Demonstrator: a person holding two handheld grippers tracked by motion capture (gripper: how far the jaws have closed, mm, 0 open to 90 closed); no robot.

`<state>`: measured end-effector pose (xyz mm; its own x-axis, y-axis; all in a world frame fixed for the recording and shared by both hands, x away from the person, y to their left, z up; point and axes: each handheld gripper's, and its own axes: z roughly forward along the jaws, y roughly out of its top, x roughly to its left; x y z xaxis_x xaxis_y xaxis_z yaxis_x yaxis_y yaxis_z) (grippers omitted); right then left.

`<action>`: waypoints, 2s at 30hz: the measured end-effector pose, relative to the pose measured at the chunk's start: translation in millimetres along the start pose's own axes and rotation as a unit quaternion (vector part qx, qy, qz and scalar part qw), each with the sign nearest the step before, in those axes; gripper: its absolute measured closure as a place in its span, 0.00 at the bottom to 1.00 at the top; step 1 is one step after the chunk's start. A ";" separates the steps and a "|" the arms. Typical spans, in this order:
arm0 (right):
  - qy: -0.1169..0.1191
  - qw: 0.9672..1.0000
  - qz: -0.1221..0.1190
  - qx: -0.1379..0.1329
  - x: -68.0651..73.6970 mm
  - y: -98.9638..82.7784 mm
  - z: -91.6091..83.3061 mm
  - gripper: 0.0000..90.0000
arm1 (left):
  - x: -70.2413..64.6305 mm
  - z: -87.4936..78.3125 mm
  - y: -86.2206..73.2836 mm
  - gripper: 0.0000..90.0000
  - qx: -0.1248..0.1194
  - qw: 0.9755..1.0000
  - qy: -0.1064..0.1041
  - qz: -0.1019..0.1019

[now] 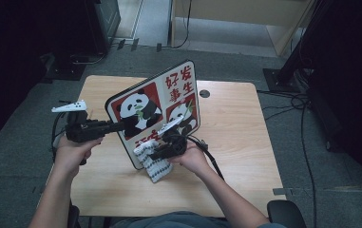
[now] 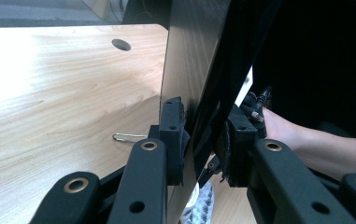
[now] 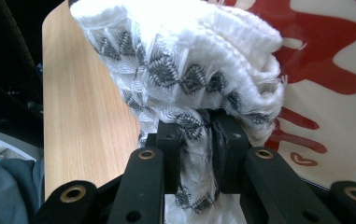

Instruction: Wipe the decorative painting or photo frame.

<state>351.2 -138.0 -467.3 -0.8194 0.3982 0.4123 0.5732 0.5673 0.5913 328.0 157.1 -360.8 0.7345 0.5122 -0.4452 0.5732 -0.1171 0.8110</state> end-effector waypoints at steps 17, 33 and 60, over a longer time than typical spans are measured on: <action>-0.002 1.000 -0.009 -0.028 17.3 25.3 -30.8 0.85 | 2.1 -4.2 -0.6 0.71 -0.001 1.000 0.003 -0.005; -0.001 0.998 -0.038 -0.052 42.2 69.4 -69.2 0.85 | 0.1 -18.5 -7.0 0.55 0.001 1.000 0.028 -0.003; -0.025 0.992 -0.085 -0.087 76.0 129.2 -104.5 0.85 | 31.1 -14.2 -0.8 0.62 -0.001 1.000 0.030 -0.001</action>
<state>362.9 -109.7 -287.1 -0.9008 0.3446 0.2640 0.4140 0.4987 0.7615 345.3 185.3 -369.9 0.7100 0.5632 -0.4228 0.5737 -0.1144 0.8110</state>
